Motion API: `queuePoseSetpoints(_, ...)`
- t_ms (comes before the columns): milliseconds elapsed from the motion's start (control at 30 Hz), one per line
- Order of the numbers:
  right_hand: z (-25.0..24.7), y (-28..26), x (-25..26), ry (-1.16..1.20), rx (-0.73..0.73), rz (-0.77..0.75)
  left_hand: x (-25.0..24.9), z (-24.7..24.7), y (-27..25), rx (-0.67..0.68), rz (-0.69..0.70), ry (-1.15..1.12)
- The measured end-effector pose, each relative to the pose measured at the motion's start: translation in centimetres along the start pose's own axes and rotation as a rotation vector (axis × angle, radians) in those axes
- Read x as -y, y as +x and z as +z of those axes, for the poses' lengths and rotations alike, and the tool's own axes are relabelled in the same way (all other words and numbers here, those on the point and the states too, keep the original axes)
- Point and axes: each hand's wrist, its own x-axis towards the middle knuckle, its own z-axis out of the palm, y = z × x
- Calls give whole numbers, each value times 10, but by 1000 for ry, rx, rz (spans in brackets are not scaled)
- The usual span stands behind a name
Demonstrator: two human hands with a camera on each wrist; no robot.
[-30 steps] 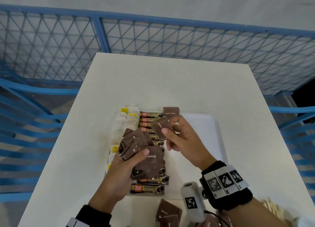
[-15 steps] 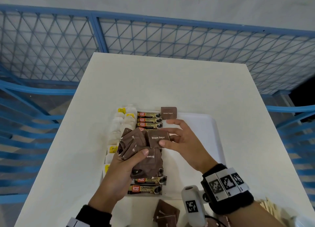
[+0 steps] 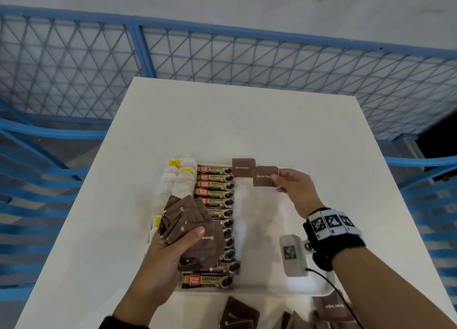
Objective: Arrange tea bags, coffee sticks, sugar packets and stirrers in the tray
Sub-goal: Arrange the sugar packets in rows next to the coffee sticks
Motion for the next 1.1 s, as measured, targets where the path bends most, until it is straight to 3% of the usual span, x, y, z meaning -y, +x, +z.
queuePoseSetpoints(200,-1,28,0,-72,-55,5,2,-1,1,27,-11,-7)
queuePoseSetpoints(367,0,38,-2,-388,-150,-56,4,1,4,21,-10,11)
queuePoseSetpoints(633,6,42,-6,-434,-192,-67,9,1,10,-33,-32,32)
queuePoseSetpoints(800,18,23,3,-463,-273,-281,11,0,15,-58,-36,76)
queuePoseSetpoints(900,34,-11,22,-376,-59,-342,9,4,14,-39,-27,54)
queuePoseSetpoints(1033,49,-62,42,-284,489,-292,5,8,12,-34,-16,36)
queuePoseSetpoints(1100,53,-78,44,-266,682,-235,5,9,12,-17,1,42)
